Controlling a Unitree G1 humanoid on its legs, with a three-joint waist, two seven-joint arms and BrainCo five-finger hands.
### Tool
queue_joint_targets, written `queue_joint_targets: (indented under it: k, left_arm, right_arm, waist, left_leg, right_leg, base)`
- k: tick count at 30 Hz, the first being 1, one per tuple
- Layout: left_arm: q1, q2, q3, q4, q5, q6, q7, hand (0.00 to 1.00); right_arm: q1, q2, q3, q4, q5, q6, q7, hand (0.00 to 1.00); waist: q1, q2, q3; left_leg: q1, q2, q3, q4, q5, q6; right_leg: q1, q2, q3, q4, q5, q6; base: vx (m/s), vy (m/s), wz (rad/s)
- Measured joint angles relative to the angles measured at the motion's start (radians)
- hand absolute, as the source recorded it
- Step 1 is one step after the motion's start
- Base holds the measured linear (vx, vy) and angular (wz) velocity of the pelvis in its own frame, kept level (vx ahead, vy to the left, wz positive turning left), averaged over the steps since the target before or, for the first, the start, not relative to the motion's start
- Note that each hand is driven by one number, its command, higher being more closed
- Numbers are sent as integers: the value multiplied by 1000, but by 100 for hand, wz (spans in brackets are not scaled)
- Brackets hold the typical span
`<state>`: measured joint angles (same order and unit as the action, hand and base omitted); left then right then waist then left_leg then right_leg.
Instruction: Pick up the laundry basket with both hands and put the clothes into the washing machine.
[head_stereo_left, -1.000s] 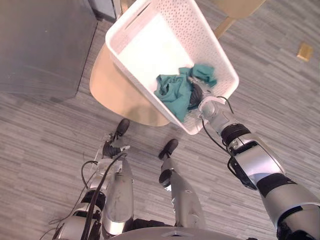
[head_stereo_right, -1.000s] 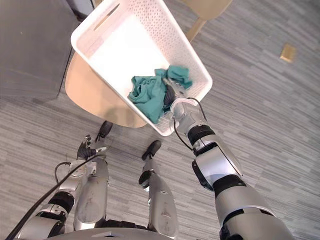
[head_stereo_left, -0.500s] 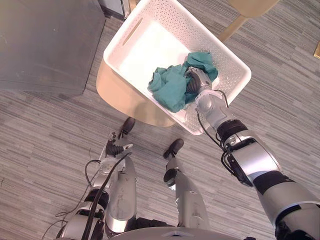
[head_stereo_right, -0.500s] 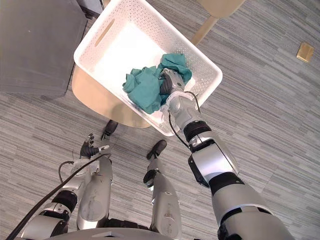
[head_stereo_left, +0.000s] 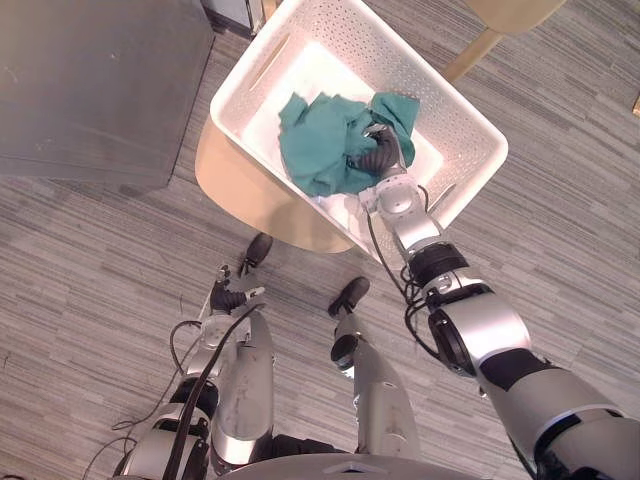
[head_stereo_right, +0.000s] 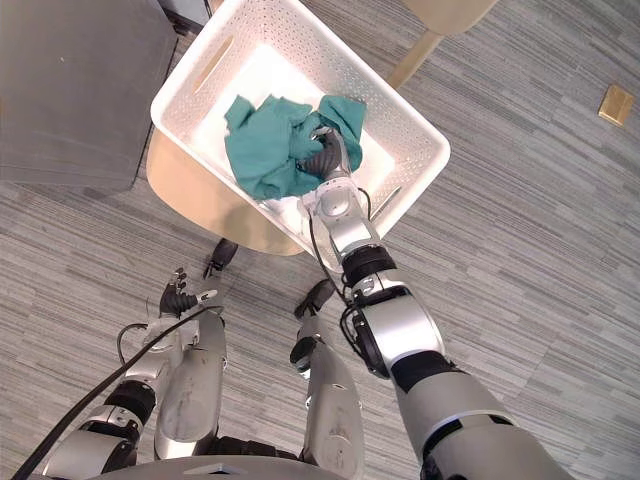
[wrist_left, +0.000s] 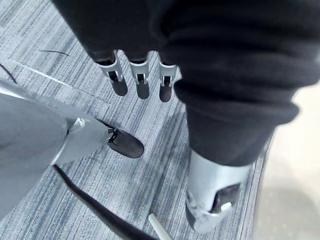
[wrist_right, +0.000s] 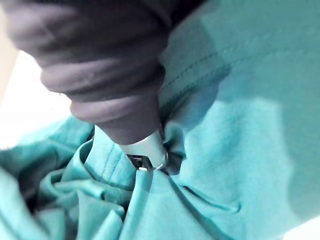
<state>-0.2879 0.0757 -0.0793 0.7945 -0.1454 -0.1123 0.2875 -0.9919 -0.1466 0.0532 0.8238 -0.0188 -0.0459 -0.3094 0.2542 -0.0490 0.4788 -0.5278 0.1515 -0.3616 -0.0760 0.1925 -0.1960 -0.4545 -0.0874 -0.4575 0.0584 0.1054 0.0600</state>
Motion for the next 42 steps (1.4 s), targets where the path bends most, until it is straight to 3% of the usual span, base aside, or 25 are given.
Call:
queue_joint_targets:
  k: [3,9,16,25,33,42]
  left_arm:
    - [-2,-3,10,1,-9,13,15,0]
    - [-3,-5,18,1,-9,30,29,0]
    - [-1,1,17,1,-10,35,32,0]
    - [14,4,30,15,-10,54,31,0]
    - [127,4,38,-90,-42,66,24,0]
    - [284,4,72,-494,-81,58,12,0]
  right_arm:
    - [9,61,-63,-86,192,-35,-43,100]
    - [13,125,-65,-184,392,-125,-39,100]
    - [82,163,-29,-268,577,-172,-26,100]
    - [142,176,28,-346,753,-194,23,100]
    - [266,176,91,-487,857,-196,51,100]
    - [323,174,102,-584,882,-198,83,100]
  waist:
    - [-5,0,0]
    - [-17,0,0]
    - [-34,-1,-1]
    - [-58,-2,-4]
    - [-74,-4,-103]
    - [-80,-3,-290]
  left_leg:
    - [6,1,5,0,1,-2]
    - [28,3,15,0,2,-3]
    - [58,2,31,-1,2,-3]
    - [105,3,57,-1,1,-1]
    - [163,2,78,-3,-20,24]
    - [253,-6,129,-2,-50,70]
  right_leg:
    - [1,-1,5,3,0,0]
    - [14,-3,13,11,0,-1]
    - [34,-12,25,23,0,-1]
    - [70,-12,42,26,1,-1]
    - [123,-15,52,23,-7,3]
    - [226,-20,52,-7,-25,22]
  base:
    - [4,-9,-3]
    - [1,-4,-1]
    - [-2,-1,-2]
    - [-2,-4,-3]
    - [14,-6,-1]
    - [73,6,3]
